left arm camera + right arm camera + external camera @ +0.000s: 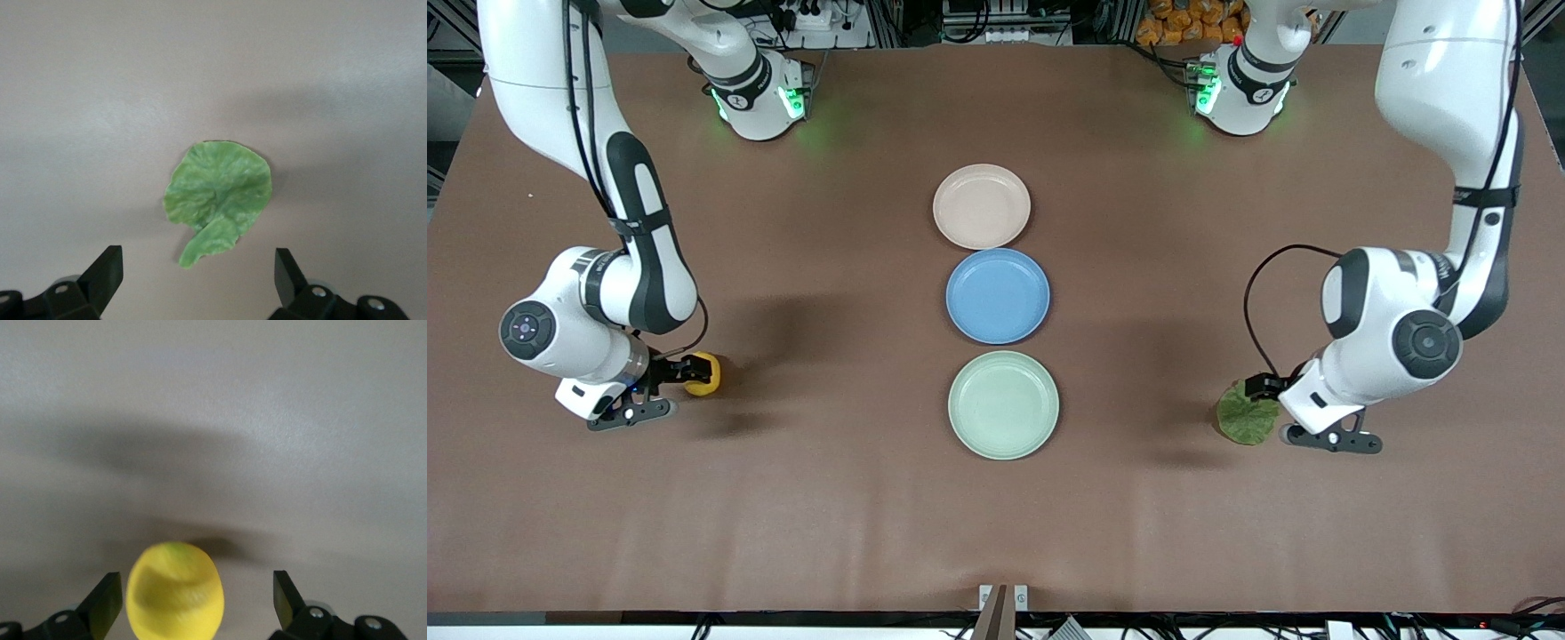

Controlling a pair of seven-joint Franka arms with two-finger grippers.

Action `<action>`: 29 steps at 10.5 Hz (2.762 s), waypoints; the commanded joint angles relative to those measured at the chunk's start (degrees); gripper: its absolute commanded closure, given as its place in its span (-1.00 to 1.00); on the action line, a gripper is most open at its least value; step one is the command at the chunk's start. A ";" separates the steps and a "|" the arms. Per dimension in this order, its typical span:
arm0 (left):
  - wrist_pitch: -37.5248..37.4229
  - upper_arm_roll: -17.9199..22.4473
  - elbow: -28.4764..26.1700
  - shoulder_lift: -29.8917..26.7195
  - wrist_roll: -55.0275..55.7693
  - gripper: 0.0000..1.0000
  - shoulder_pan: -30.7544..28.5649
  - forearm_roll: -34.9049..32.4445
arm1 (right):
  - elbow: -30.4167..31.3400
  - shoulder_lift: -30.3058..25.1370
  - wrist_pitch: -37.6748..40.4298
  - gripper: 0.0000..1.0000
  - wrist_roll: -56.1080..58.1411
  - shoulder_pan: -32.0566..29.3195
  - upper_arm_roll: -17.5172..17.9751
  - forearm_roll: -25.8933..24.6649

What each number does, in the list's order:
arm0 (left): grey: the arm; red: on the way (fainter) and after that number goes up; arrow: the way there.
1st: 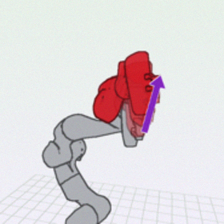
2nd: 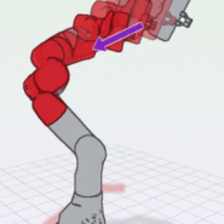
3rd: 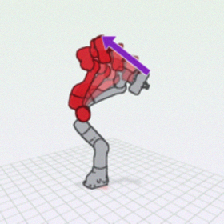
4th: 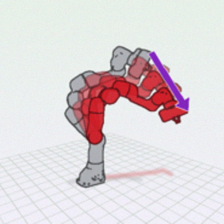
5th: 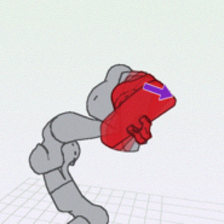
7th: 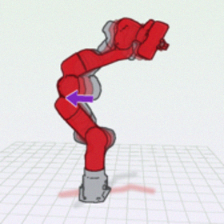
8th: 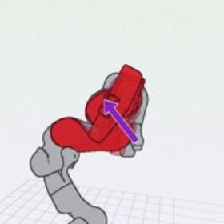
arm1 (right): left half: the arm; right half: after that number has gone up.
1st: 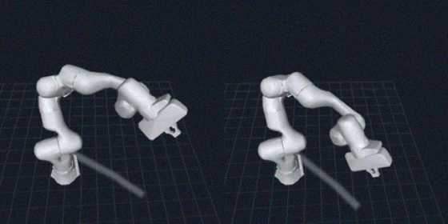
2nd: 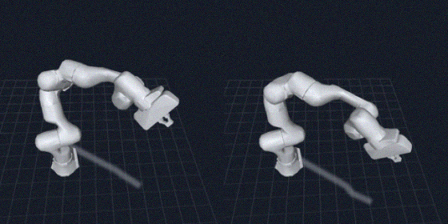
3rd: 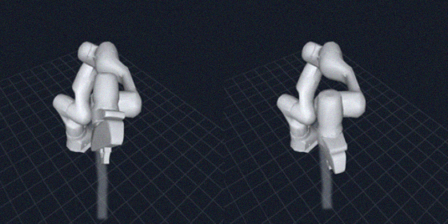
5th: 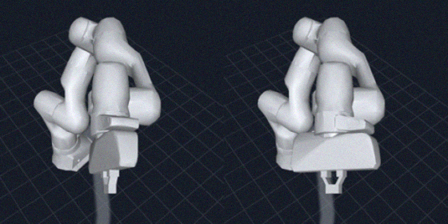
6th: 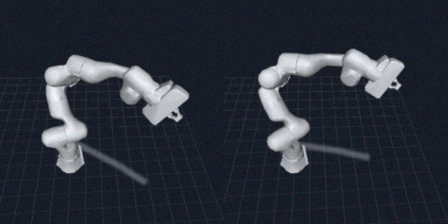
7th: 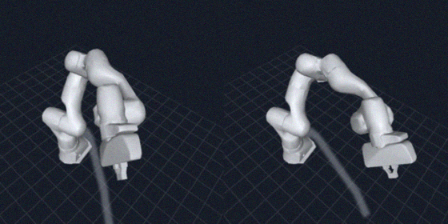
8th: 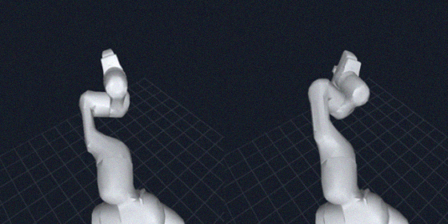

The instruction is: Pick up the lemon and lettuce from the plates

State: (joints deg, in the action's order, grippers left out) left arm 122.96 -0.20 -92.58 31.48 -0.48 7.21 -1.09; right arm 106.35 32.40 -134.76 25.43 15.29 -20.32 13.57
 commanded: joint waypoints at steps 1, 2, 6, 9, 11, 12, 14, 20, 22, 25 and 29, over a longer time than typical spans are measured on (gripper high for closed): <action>-3.69 -0.42 1.08 -3.61 -0.13 -1.00 -0.71 -0.67 | -2.38 -0.31 1.69 -1.00 0.50 -0.87 0.64 1.19; -5.09 -0.42 1.96 -4.49 -0.13 -1.00 -0.71 -0.84 | -2.90 -0.32 1.95 -1.00 0.41 -1.31 0.90 1.10; -10.19 -0.16 5.21 -9.06 -0.04 -1.00 -0.70 -1.46 | -2.03 -4.87 3.18 -1.00 -1.77 -8.52 8.72 -1.61; -14.23 0.81 6.36 -14.23 -0.04 -1.00 -0.79 -0.85 | -1.59 -11.89 12.03 -1.00 -14.15 -15.80 18.36 -12.58; -17.04 0.90 6.36 -18.28 0.57 -1.00 -0.79 -0.76 | -0.63 -17.51 16.71 -1.00 -15.94 -15.81 18.57 -13.57; -19.66 0.73 6.45 -19.69 0.75 -1.00 -0.71 -0.76 | 0.42 -20.41 16.81 -1.00 -16.02 -16.25 18.65 -13.66; -24.06 1.86 6.97 -22.50 0.84 -1.00 -0.79 -0.76 | 0.08 -24.55 20.39 -1.00 -16.20 -17.38 19.35 -13.75; -29.70 2.22 8.56 -28.13 0.75 -1.00 -1.58 2.49 | -1.50 -35.46 31.74 -1.00 -21.82 -17.83 19.80 -13.49; -30.85 2.04 8.47 -29.20 0.40 -1.00 -3.07 2.58 | -4.38 -35.83 33.58 -1.00 -23.05 -17.83 19.71 -12.79; -31.38 1.87 8.39 -30.07 0.57 -1.00 -3.61 3.02 | -10.10 -35.03 41.41 -1.00 -25.25 -17.48 19.53 -12.87; -33.66 0.64 8.39 -31.04 0.75 -1.00 -4.22 2.50 | -13.45 -35.38 45.54 -1.00 -24.91 -17.39 19.62 -12.96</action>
State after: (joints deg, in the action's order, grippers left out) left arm 91.23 1.36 -83.90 1.70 -0.09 3.98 0.39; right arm 95.31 -3.25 -92.18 1.06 -1.13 -1.74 1.02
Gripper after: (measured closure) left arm 0.000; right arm 0.000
